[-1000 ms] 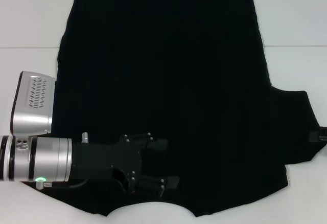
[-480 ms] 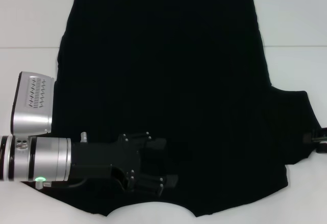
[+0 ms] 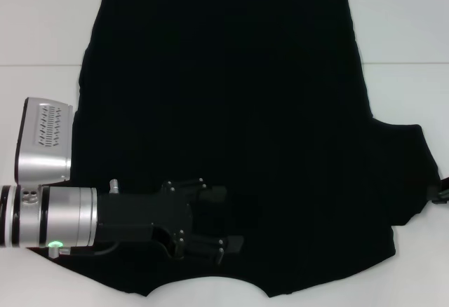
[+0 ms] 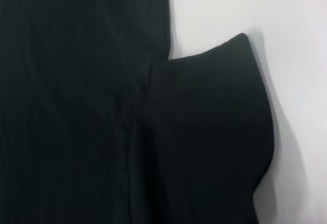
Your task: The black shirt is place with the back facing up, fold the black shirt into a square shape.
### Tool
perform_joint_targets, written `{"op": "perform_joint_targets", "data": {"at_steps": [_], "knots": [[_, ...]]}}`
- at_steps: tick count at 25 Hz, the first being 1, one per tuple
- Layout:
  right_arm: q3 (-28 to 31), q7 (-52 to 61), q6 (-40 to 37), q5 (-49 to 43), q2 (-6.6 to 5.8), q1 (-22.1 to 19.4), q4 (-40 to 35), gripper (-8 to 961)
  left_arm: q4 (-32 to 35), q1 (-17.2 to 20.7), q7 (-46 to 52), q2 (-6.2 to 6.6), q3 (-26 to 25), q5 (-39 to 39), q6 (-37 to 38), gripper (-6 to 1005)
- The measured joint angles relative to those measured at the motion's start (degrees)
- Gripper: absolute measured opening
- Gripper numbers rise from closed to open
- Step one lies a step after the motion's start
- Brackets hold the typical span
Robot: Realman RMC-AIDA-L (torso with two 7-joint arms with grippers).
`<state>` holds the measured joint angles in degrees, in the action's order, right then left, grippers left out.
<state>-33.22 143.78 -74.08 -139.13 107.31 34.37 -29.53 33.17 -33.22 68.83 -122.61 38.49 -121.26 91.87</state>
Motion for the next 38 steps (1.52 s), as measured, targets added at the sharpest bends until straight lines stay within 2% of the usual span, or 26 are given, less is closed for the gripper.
{"op": "perform_joint_targets", "data": {"at_steps": [8, 22, 38], "knots": [[0.24, -0.53, 0.71, 0.00, 0.00, -0.59, -0.01, 4, -0.04, 0.00, 0.58, 0.00, 0.00, 0.01, -0.51, 933], [0.48, -2.81, 3.07, 0.01, -1.36, -3.99, -1.60, 3, -0.04, 0.10, 1.51, -0.27, 0.08, 0.08, -0.83, 933], [1.93, -3.28, 2.80, 0.36, -1.41, -2.69, -5.57, 4, -0.20, 0.18, 2.88, -0.44, 0.10, 0.08, -0.79, 933]]}}
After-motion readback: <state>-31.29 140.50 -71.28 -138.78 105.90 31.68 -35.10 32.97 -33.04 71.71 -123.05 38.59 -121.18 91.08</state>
